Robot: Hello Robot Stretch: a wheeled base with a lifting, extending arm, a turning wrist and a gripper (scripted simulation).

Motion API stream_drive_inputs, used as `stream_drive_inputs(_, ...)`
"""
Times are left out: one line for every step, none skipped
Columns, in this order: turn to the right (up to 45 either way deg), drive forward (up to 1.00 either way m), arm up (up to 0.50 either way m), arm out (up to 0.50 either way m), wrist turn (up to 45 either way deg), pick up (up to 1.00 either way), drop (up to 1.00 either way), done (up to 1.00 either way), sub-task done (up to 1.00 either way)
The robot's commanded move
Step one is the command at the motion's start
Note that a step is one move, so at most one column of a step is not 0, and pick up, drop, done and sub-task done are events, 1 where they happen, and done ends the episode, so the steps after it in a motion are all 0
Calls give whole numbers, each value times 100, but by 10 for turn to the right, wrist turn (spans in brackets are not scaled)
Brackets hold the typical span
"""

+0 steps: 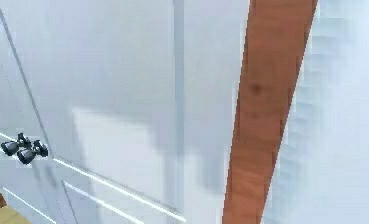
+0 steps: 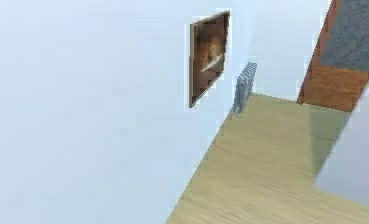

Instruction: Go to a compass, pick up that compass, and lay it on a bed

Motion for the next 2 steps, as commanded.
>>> stream_drive_inputs(-450,0,0,0,0,0,0,0,0)
stream_drive_inputs(-210,0,0,0,0,0,0,0,0)
